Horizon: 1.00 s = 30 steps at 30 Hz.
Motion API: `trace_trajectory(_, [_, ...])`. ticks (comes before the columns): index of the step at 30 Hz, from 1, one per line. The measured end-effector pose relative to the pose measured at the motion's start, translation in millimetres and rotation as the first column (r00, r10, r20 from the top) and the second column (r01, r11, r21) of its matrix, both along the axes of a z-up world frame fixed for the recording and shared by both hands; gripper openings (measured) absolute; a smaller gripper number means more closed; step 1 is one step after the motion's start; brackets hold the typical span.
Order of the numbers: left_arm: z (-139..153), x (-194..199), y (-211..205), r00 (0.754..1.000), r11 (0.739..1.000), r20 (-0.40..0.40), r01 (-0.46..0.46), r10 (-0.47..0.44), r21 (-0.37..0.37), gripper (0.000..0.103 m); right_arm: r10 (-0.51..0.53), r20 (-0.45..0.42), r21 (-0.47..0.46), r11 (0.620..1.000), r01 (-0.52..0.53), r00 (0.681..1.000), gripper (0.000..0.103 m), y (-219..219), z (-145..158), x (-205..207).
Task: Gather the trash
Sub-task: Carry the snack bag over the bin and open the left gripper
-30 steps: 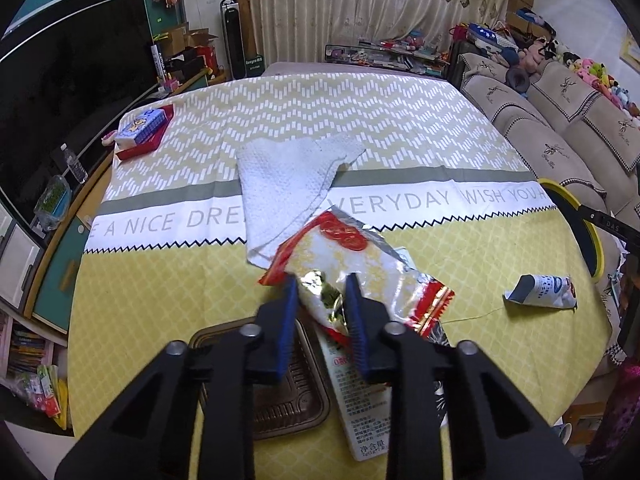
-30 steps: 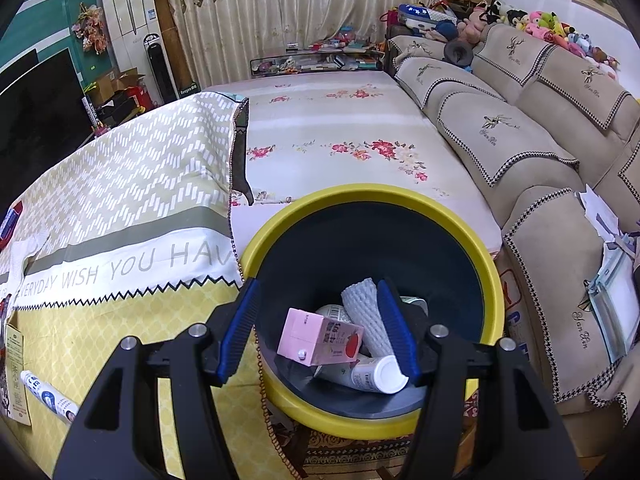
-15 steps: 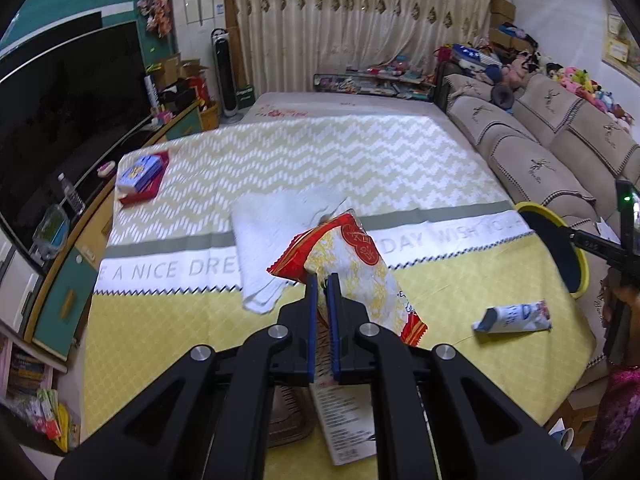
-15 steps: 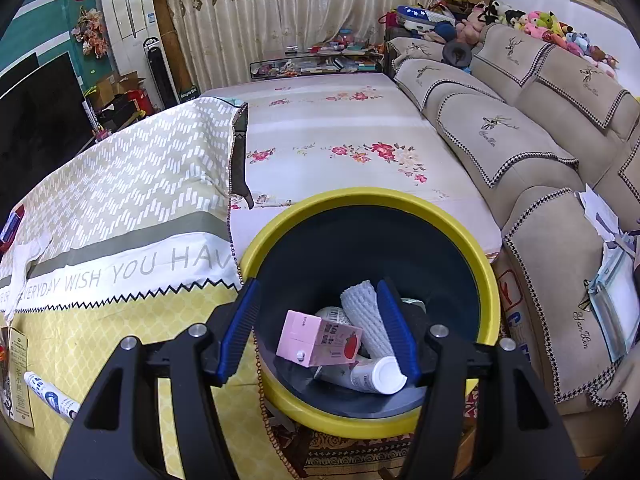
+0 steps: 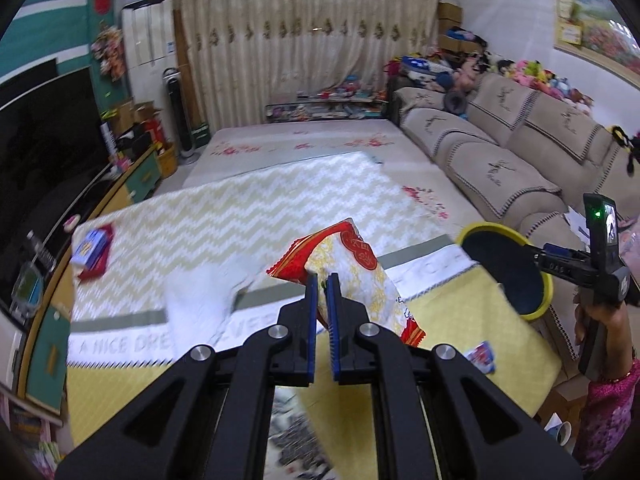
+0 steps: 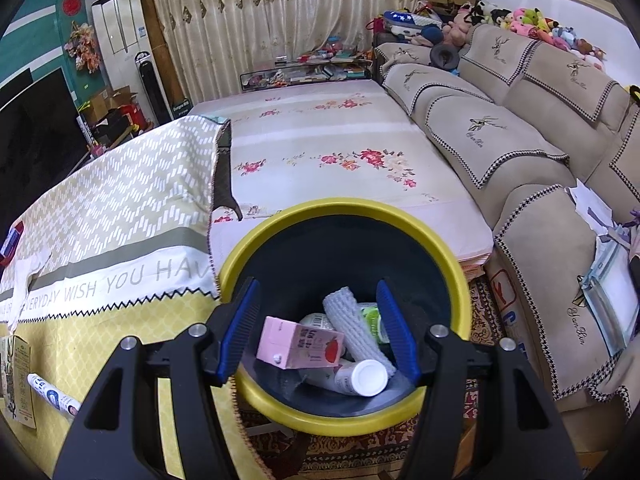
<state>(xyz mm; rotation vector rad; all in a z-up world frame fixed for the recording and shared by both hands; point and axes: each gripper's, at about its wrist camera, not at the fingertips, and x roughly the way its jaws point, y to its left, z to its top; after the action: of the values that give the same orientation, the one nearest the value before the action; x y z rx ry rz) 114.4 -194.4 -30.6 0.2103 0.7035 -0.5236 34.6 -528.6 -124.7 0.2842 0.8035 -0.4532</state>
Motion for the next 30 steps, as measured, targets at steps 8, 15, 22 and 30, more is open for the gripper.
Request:
trace_trajectory(8, [0, -1, -81, 0.991, 0.991, -0.018, 0.13, -0.13, 0.009, 0.006, -0.043, 0.019, 0.023, 0.999, 0.043, 0.999, 0.058, -33, -4, -23])
trace_trajectory(15, [-4, -13, -172, 0.961, 0.96, -0.033, 0.277, -0.276, 0.03, 0.006, -0.102, 0.017, 0.036, 0.994, 0.101, 0.995, 0.058, -66, -13, -47])
trace_trajectory(22, [-26, -22, -258, 0.922, 0.921, -0.067, 0.386, -0.382, 0.055, 0.006, -0.156, 0.006, 0.051, 0.986, 0.156, 0.988, 0.058, -93, -25, -73])
trace_trajectory(30, [-66, -6, -334, 0.903, 0.906, -0.143, 0.418, -0.406, 0.07, 0.039, -0.168, -0.002, 0.072, 0.983, 0.168, 0.986, 0.058, -101, -34, -77])
